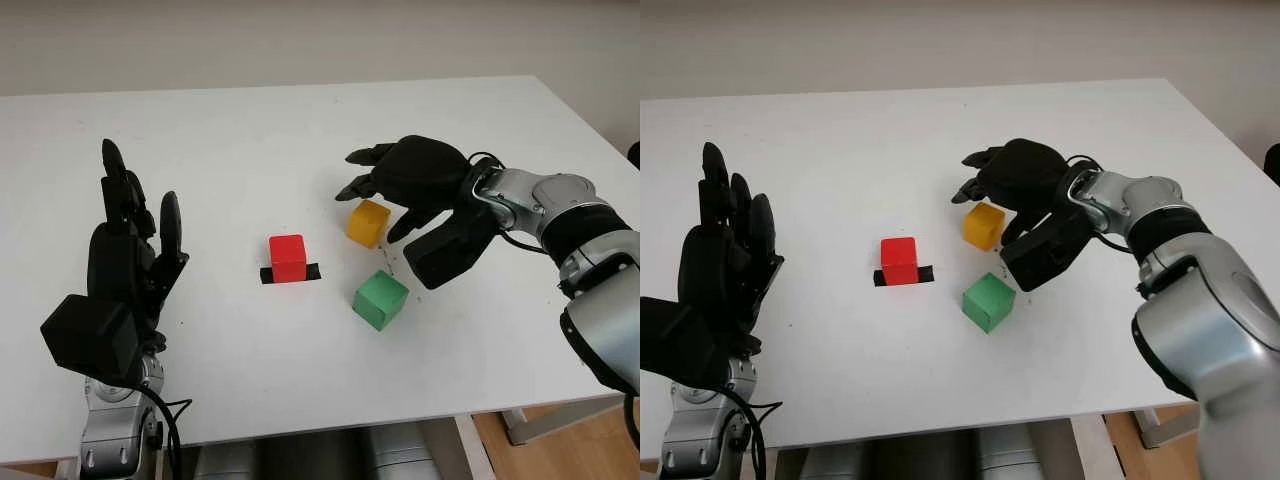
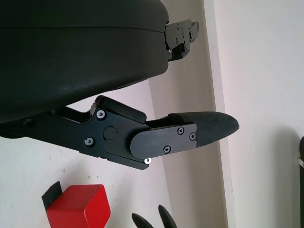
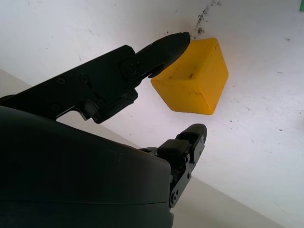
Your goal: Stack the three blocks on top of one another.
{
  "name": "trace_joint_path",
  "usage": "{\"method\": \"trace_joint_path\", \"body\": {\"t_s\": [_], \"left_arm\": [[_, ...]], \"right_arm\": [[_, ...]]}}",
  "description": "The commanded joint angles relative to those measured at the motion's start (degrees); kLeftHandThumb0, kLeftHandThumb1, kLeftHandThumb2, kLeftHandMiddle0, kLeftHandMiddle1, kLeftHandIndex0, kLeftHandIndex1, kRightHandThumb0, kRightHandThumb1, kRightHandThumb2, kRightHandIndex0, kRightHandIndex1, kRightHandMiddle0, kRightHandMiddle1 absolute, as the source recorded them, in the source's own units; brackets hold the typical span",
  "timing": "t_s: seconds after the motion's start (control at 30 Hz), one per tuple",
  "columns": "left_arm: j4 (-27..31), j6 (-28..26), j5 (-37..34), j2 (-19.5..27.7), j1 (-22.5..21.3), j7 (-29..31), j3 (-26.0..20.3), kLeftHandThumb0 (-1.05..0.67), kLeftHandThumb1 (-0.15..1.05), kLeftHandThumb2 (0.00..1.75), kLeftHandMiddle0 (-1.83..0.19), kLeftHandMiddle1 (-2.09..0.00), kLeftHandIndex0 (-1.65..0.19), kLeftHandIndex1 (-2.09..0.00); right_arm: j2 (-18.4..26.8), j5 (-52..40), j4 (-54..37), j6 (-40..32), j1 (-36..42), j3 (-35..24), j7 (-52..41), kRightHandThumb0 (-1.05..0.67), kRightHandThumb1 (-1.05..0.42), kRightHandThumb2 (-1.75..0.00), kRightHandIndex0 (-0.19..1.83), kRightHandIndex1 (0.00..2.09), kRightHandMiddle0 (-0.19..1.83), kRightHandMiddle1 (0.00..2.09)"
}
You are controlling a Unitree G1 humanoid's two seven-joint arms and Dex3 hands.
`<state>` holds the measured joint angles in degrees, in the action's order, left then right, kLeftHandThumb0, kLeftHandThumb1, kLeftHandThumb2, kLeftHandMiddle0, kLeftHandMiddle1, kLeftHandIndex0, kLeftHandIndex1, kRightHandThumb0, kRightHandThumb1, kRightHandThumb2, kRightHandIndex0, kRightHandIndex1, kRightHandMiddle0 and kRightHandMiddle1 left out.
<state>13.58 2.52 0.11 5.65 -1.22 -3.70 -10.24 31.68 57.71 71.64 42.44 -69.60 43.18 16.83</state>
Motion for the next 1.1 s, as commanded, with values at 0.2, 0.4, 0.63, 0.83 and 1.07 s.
{"method": "trace_joint_path", "body": {"t_s": [0.2, 0.4, 0.63, 0.83, 1.07], "left_arm": [[1.6, -0.1, 0.1, -0.1, 1.0, 0.0, 0.1, -0.69, 1.05, 0.56, 0.17, -0.05, 0.19, -0.02], [2.0, 0.0, -0.1, -0.2, 1.7, 0.2, 0.2, -0.69, 1.05, 0.55, 0.17, -0.05, 0.19, -0.02], [3.3, -0.6, 0.3, -0.4, 2.7, -0.1, 0.4, -0.7, 1.05, 0.55, 0.17, -0.05, 0.19, -0.02], [3.5, -0.9, 0.2, -0.5, 3.1, 0.1, 0.5, -0.7, 1.05, 0.54, 0.17, -0.06, 0.19, -0.03], [3.8, -2.4, 0.5, -0.6, 2.9, -0.2, 0.6, -0.69, 1.05, 0.53, 0.17, -0.05, 0.19, -0.01]], "right_arm": [[-0.2, 1.9, 0.5, -1.5, 1.0, 2.2, 4.2, -0.47, -0.82, -0.06, 0.3, 0.06, 0.61, 0.11], [-0.5, 2.5, 1.1, -1.7, 1.4, 3.0, 6.5, -0.42, -0.83, -0.06, 0.32, 0.06, 0.68, 0.13], [-1.0, 2.9, 2.0, -2.9, 1.7, 3.8, 8.9, -0.41, -0.87, -0.06, 0.34, 0.07, 0.79, 0.19], [-1.0, 2.5, 2.5, -2.5, 1.7, 3.5, 9.7, -0.41, -0.94, -0.06, 0.36, 0.06, 0.6, 0.93], [-1.2, -0.8, 2.6, -1.9, 1.5, 1.1, 6.8, -0.38, -0.93, -0.05, 0.39, 0.07, 0.52, 1.17]]}}
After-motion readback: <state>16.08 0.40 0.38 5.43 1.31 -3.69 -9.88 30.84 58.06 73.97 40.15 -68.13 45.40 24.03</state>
